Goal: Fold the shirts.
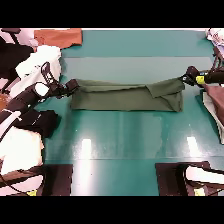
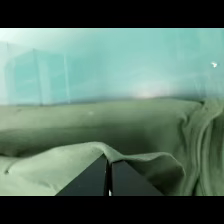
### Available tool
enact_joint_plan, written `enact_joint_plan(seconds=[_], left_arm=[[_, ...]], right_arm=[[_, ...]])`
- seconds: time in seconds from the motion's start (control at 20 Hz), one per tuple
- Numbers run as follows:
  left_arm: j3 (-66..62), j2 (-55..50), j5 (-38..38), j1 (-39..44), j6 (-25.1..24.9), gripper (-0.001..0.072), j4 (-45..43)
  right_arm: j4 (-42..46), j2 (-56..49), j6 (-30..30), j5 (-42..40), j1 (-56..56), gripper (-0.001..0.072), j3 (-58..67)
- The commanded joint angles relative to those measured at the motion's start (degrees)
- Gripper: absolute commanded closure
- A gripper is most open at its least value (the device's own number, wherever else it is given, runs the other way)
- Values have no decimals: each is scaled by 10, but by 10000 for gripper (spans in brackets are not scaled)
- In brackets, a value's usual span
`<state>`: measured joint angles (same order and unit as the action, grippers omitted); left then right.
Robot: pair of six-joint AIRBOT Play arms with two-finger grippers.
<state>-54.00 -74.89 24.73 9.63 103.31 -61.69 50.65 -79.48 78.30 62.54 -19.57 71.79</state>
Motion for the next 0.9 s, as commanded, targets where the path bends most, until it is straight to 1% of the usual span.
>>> enact_joint_plan(seconds=[0.0,0.1,0.35,0.6,0.7,0.75,0.8,0.85], left_arm=[[-3,-7,-22,-2,-3,683,-3],[-6,-20,-31,-2,-2,683,0],[-47,-79,-26,-2,-3,683,2],[-54,-90,-53,-2,-3,683,-18],[-54,-94,-50,-2,-3,678,-24],[-54,-95,-49,-2,-2,526,-23],[-57,-95,-41,-2,0,330,-23],[-67,-95,-25,-2,-3,272,-24]], right_arm=[[5,-37,3,40,13,694,24],[6,-51,2,39,29,693,23],[4,-81,2,-11,47,693,23],[6,-113,-1,-31,38,693,23],[5,-125,0,-20,37,688,24],[5,-130,0,-10,37,613,24],[7,-130,0,-3,37,443,24],[20,-129,0,6,32,387,33]])
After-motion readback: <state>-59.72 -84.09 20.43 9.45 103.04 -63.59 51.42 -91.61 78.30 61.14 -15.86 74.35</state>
